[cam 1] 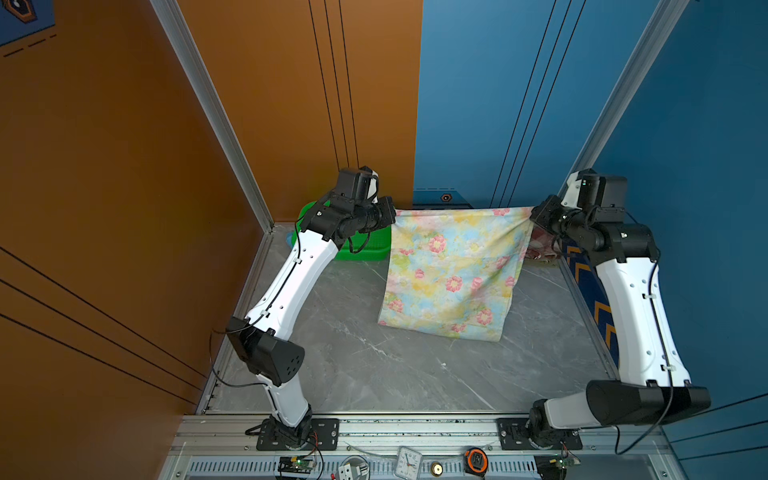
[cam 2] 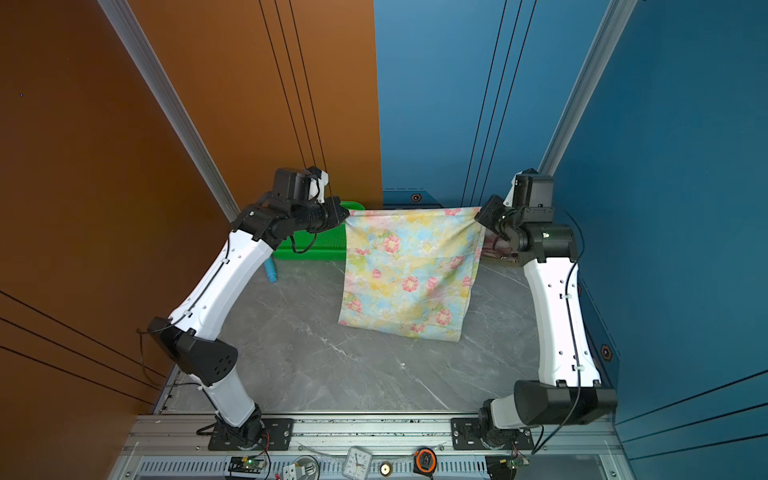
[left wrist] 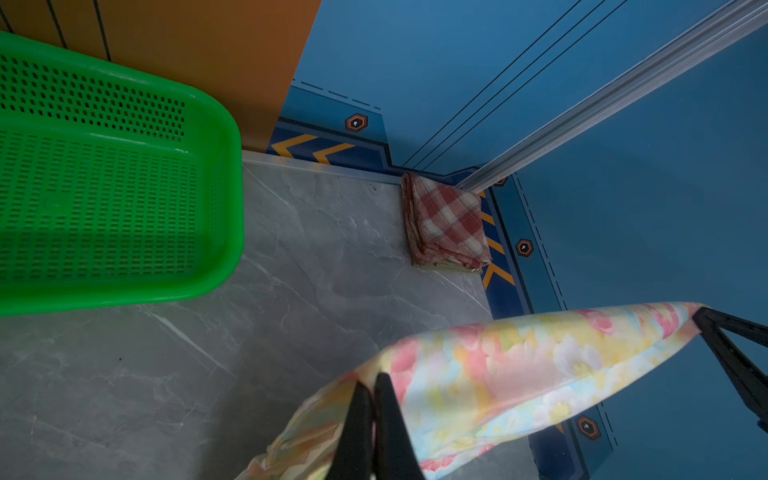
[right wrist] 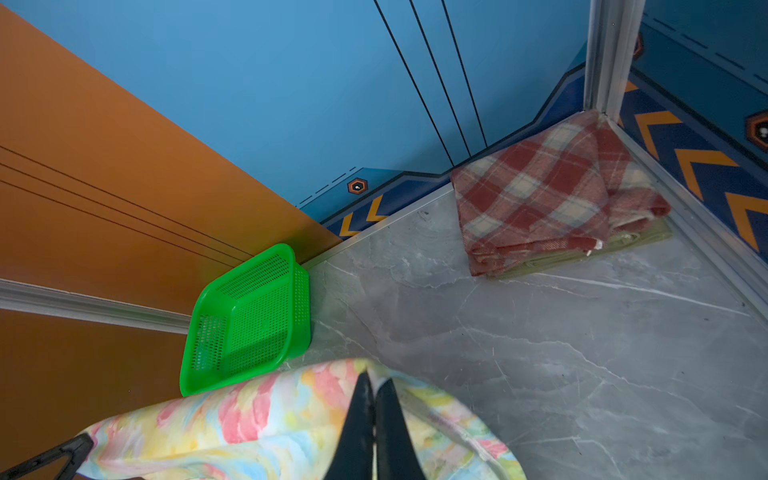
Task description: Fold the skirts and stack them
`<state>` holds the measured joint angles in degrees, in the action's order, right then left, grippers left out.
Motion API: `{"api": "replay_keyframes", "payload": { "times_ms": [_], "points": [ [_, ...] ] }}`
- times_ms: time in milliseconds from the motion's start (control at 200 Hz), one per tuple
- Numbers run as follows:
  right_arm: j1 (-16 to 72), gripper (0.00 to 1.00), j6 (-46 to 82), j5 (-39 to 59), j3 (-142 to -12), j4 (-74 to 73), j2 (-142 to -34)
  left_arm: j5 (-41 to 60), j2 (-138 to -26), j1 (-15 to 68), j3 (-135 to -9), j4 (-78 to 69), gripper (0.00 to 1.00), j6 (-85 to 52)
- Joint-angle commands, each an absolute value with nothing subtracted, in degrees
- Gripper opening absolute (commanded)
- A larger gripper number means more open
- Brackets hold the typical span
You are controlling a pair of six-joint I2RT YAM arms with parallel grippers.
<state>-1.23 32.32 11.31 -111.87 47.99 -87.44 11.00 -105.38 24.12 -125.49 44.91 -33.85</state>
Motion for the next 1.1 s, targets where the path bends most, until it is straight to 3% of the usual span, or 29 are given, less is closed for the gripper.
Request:
{"api": "replay_keyframes", "payload": {
  "times_ms": [0,175,335,551,661,691,751,796,841,971,1091],
  "points": [
    [-3.06,0.0,33.65,14.52,-125.37,48.47,-88.93,13.48,-106.92,23.46,-138.59,49.23,0.0,-31.99],
    [-4.13,0.0,33.82,16.05,-131.59,50.72,-88.64,14.34,-106.92,24.1,-142.5,49.94,0.0,-31.58],
    [-3.55,0.0,31.72,14.76,-114.47,50.1,-77.41,10.91,-99.85,28.01,-130.57,49.55,0.0,-28.72],
    [-1.98,0.0,34.94,12.13,-63.97,40.37,-52.35,7.39,-83.7,33.54,-83.45,29.19,0.0,-30.45],
    [-1.26,0.0,37.52,12.94,-47.24,41.04,-46.08,2.85,-80.46,36.95,-62.52,19.92,0.0,-33.98],
    [-1.07,0.09,37.98,13.07,-44.42,41.97,-44.91,2.16,-80.13,38.06,-57.89,18.01,0.0,-35.26],
    [-0.66,0.42,38.56,13.33,-40.94,43.82,-42.77,1.56,-79.28,40.4,-51.75,15.32,0.0,-37.59],
    [-0.28,0.65,38.37,13.43,-40.07,45.31,-41.62,0.26,-78.31,42.23,-49.48,15.2,0.14,-38.59],
    [-0.03,0.8,37.95,12.93,-40.3,46.74,-41.09,-0.48,-77.2,43.57,-48.2,15.22,0.32,-38.85],
    [0.0,0.82,36.03,12.55,-43.87,48.05,-43.89,-2.01,-75.03,44.27,-48.44,19.02,0.61,-38.95],
    [1.14,0.81,33.96,12.55,-47.09,47.03,-50.09,-4.95,-75.31,43.37,-51.62,24.94,0.7,-38.67]
  ]
}}
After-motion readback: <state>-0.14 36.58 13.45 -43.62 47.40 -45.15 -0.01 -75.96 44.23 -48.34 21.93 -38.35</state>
